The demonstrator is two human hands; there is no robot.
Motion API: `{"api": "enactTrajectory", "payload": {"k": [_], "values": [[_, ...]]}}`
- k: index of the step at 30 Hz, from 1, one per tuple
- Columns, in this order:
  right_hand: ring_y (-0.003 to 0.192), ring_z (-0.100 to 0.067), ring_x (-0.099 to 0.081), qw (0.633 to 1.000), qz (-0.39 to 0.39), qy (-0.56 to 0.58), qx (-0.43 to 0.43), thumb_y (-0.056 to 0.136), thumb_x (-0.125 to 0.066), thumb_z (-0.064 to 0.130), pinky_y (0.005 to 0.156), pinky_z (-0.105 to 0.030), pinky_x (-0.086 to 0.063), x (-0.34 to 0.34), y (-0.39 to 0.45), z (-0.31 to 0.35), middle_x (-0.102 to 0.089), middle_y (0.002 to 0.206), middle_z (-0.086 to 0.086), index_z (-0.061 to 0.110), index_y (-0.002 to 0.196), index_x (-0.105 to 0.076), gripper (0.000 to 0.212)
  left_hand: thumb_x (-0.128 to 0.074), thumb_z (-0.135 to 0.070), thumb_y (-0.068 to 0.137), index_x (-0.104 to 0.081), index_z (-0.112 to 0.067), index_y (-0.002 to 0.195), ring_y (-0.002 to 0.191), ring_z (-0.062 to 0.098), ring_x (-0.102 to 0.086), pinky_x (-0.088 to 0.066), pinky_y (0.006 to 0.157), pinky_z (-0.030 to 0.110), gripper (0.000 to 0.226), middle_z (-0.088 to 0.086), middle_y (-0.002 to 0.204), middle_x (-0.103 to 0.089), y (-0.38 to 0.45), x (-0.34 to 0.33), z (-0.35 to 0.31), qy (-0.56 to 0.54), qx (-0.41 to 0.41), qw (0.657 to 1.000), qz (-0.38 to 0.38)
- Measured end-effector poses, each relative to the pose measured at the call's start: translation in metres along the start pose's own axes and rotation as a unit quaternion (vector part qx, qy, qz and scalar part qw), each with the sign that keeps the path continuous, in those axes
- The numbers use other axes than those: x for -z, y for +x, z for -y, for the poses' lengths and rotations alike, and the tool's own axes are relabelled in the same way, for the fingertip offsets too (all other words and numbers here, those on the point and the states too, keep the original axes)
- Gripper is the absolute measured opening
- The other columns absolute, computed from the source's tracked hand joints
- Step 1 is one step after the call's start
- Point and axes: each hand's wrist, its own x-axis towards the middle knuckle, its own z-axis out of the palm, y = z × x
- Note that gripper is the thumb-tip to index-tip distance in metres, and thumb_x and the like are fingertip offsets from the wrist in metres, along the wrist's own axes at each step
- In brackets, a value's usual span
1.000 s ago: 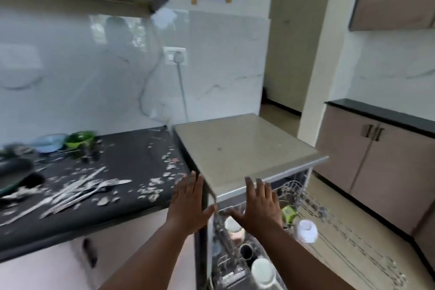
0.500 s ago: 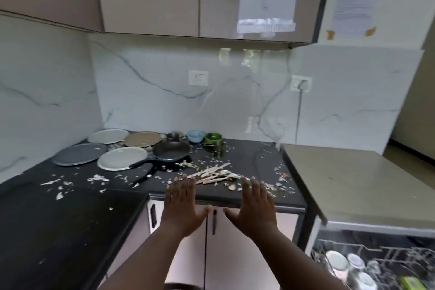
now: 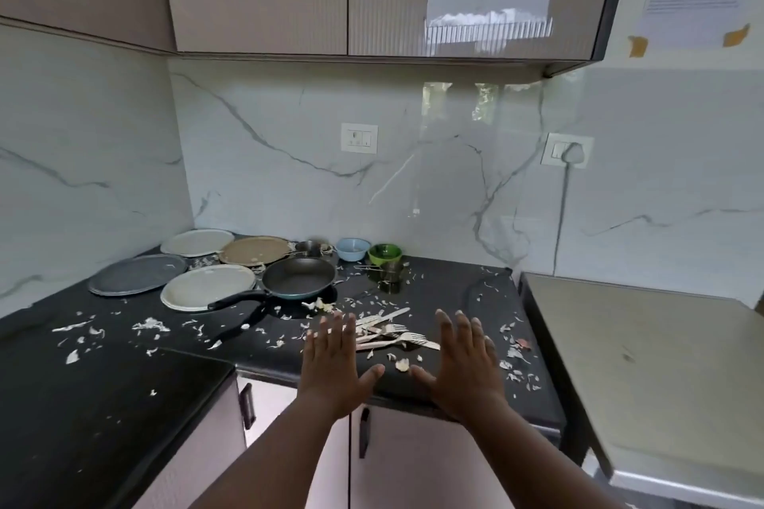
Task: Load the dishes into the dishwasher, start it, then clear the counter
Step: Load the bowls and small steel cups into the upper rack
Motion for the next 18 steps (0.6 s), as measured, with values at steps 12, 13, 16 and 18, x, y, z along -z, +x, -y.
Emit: {"api": "enactTrajectory", "payload": {"k": [12, 13, 16, 18], "values": [[0.149, -0.03, 0.009, 0.997, 0.072, 0.003, -0.016, 0.086, -0.036, 0.074, 0.121, -0.043, -0.005, -0.029, 0.108, -0.065, 0.009, 0.162, -0.008, 0.024, 0.153, 0.014, 0.098, 0.007, -0.078, 0.058, 0.017, -0.02, 0.152, 0.147, 0.026, 0.02, 0.015, 0.116, 0.044, 0.111, 0.005, 0.161, 0.018, 0.094, -0.035, -0.003, 0.035, 0.063, 0.997, 0.016], [0.149, -0.03, 0.009, 0.997, 0.079, 0.001, -0.015, 0.086, -0.036, 0.074, 0.121, -0.043, -0.005, -0.035, 0.119, -0.066, 0.01, 0.162, -0.008, 0.024, 0.153, 0.015, 0.098, 0.008, -0.077, 0.057, 0.016, -0.019, 0.153, 0.147, 0.025, 0.021, 0.016, 0.115, 0.043, 0.112, 0.005, 0.161, 0.018, 0.104, -0.039, 0.003, 0.03, 0.076, 0.996, 0.02], [0.149, -0.03, 0.008, 0.995, 0.096, -0.007, -0.023, 0.087, -0.039, 0.071, 0.12, -0.042, -0.006, -0.053, 0.153, -0.068, 0.008, 0.163, -0.008, 0.024, 0.154, 0.012, 0.097, 0.006, -0.079, 0.061, 0.012, -0.019, 0.154, 0.147, 0.026, 0.021, 0.017, 0.116, 0.044, 0.111, 0.006, 0.161, 0.017, 0.14, -0.05, 0.018, 0.019, 0.095, 0.995, 0.035], [0.15, -0.029, 0.007, 0.993, 0.111, -0.025, -0.027, 0.088, -0.039, 0.069, 0.121, -0.042, -0.006, -0.063, 0.177, -0.069, 0.006, 0.163, -0.008, 0.024, 0.155, 0.009, 0.094, -0.013, -0.078, 0.081, 0.005, -0.019, 0.155, 0.148, 0.026, 0.016, 0.014, 0.117, 0.045, 0.096, 0.006, 0.162, 0.011, 0.172, -0.055, 0.028, 0.009, 0.099, 0.995, 0.032]]}}
